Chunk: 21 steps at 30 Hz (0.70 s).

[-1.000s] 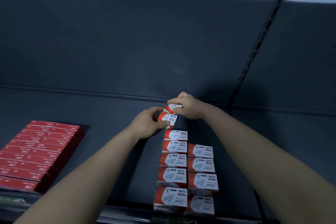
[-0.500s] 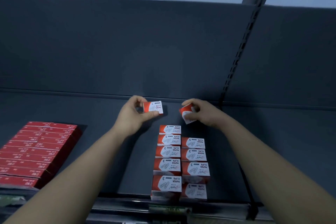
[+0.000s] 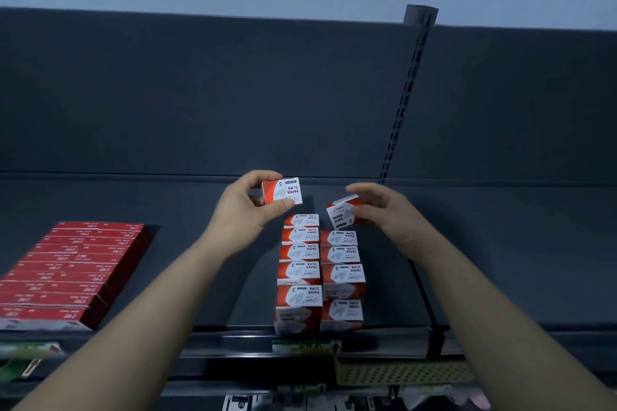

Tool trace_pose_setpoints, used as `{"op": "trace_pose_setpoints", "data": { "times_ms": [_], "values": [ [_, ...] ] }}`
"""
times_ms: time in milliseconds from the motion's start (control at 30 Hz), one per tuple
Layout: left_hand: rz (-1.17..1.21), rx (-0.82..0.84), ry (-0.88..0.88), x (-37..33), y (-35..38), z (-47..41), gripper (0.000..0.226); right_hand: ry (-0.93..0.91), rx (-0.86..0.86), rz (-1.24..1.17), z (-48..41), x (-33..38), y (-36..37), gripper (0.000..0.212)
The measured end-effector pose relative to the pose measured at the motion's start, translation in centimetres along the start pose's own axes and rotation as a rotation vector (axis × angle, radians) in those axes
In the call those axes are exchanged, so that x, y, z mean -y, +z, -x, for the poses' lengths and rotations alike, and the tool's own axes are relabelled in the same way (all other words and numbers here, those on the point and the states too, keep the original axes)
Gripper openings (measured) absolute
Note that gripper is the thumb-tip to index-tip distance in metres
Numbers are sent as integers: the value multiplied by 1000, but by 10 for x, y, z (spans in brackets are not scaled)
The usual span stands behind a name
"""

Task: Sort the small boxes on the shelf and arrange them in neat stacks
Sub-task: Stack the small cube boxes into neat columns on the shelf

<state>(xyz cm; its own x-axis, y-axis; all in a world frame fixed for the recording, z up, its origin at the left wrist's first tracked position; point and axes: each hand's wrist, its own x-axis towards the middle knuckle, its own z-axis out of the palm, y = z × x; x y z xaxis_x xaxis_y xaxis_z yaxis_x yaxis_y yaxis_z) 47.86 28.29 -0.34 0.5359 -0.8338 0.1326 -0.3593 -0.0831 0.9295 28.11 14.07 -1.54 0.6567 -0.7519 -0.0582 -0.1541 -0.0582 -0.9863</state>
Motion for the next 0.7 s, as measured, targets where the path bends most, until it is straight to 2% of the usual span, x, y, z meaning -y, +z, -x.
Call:
{"op": "trace_pose_setpoints", "data": {
  "times_ms": [300,700],
  "values": [
    [-32,10,-3,-5,-4,12,39,69,-9,2,12,-9,9,12],
    [-9,45,-11,-11,-3,23,43,79,-12,117,8,-15,23,18]
  ]
}}
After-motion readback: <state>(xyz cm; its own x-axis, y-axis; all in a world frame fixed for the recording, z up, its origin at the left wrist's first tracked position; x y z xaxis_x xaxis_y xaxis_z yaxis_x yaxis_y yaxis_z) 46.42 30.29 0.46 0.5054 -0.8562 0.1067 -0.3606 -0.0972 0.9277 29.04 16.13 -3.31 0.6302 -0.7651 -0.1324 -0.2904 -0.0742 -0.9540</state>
